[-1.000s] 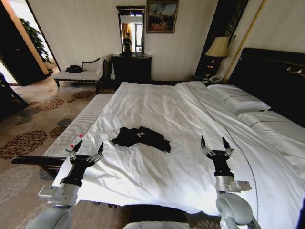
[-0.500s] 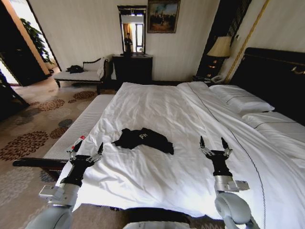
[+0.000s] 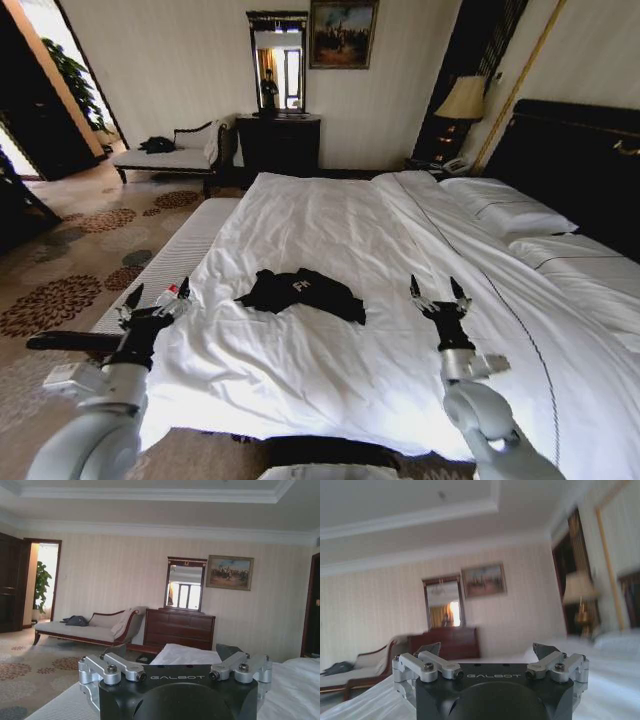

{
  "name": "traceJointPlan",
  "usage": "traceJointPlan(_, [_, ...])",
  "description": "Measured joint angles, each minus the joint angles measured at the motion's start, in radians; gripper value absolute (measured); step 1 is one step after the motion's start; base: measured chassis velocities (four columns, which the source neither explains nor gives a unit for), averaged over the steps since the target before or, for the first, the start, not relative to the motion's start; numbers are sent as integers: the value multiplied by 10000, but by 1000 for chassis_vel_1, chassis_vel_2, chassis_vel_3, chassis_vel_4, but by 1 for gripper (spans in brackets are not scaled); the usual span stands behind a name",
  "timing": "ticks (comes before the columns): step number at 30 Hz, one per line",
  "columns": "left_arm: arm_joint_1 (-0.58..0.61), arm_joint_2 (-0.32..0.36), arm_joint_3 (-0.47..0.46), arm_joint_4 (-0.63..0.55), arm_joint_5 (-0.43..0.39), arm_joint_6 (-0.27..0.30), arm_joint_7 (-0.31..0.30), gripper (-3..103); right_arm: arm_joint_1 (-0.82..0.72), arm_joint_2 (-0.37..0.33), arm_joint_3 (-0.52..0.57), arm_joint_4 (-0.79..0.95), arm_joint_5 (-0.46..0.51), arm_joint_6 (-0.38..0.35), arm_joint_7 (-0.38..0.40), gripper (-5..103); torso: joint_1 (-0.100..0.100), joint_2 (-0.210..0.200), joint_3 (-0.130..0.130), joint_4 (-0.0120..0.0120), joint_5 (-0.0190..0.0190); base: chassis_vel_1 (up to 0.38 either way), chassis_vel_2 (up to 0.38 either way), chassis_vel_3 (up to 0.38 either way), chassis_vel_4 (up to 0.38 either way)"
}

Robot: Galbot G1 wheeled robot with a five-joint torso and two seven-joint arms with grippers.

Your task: Fold the clothes on the bed.

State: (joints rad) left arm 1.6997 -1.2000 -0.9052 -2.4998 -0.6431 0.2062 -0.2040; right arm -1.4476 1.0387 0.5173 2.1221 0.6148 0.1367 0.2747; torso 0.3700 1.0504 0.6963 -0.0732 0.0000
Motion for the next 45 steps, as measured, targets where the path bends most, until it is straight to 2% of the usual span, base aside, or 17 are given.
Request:
traceJointPlan(1, [0, 0, 0, 0, 0, 0, 0, 100, 0, 0, 0, 0, 0, 0, 0, 100, 0, 0, 0, 0, 0, 0, 0, 0, 0])
traceJointPlan(2, [-55, -60, 0, -1, -103, 80, -53, 100, 498, -217, -563, 16, 1233, -589, 442, 100, 0, 0, 0, 1, 1, 0, 0, 0, 0])
traceJointPlan(3, [-56, -81, 3, -1, -117, 97, -72, 100, 595, -252, -671, 16, 1476, -699, 527, 100, 0, 0, 0, 0, 1, 0, 0, 0, 0])
traceJointPlan(5, [-30, -201, 37, -6, -96, 158, -110, 100, 1149, -406, -1328, 73, 2934, -1624, 1186, 100, 0, 0, 0, 1, 0, 0, 0, 0, 0])
traceJointPlan(6, [-30, -201, 37, -6, -96, 158, -110, 100, 1149, -406, -1328, 73, 2934, -1624, 1186, 100, 0, 0, 0, 1, 0, 0, 0, 0, 0])
traceJointPlan(8, [18, -274, 60, -13, -58, 183, -126, 100, 1464, -466, -1710, 135, 3734, -2366, 1767, 100, 0, 0, 0, 1, 0, 0, 0, 0, 0])
traceJointPlan(9, [55, -337, 75, -14, -21, 207, -153, 100, 1771, -513, -2048, 191, 4416, -3145, 2330, 100, 0, 0, 0, 1, -1, 0, 0, 0, 0])
traceJointPlan(10, [75, -372, 77, -15, 6, 224, -175, 100, 1891, -529, -2192, 192, 4644, -3405, 2514, 100, 0, 0, 0, 0, 1, 0, 0, 0, 0])
traceJointPlan(11, [75, -372, 77, -15, 6, 224, -175, 100, 1891, -529, -2192, 192, 4644, -3405, 2514, 100, 0, 0, 0, 0, 1, 0, 0, 0, 0])
traceJointPlan(15, [162, -571, 82, -14, 124, 257, -236, 100, 2705, -493, -3008, 32, 5945, -4133, 3174, 100, 0, 0, 0, -1, -1, 0, 0, 0, 0])
traceJointPlan(26, [277, -1118, 393, -14, 726, 257, -320, 100, 4651, -361, -4239, -1848, 6471, -4233, 3401, 100, 1, 0, 0, 0, 0, 0, 0, 0, 0])
traceJointPlan(32, [448, -1123, 623, -13, 1346, 257, 136, 100, 5184, -151, -4422, -2403, 6358, -4245, 3543, 100, 0, 0, 0, 0, 1, 0, 0, 0, 0])
traceJointPlan(37, [737, -549, 1240, -10, 1672, 480, 290, 100, 5492, -93, -4583, -2698, 6104, -4239, 3548, 100, 0, 0, 0, 1, -2, 0, 0, 0, 0])
traceJointPlan(40, [820, 366, 1586, -9, 2040, 532, 395, 100, 5625, -88, -4731, -2912, 5836, -4305, 3584, 100, 0, 0, 0, -1, 0, 0, 0, 0, 0])
traceJointPlan(45, [756, 985, 1912, 59, 2188, 535, 384, 100, 5606, -20, -4860, -3027, 5753, -4503, 3944, 100, 0, 0, 0, -1, 1, 0, 0, 0, 0])
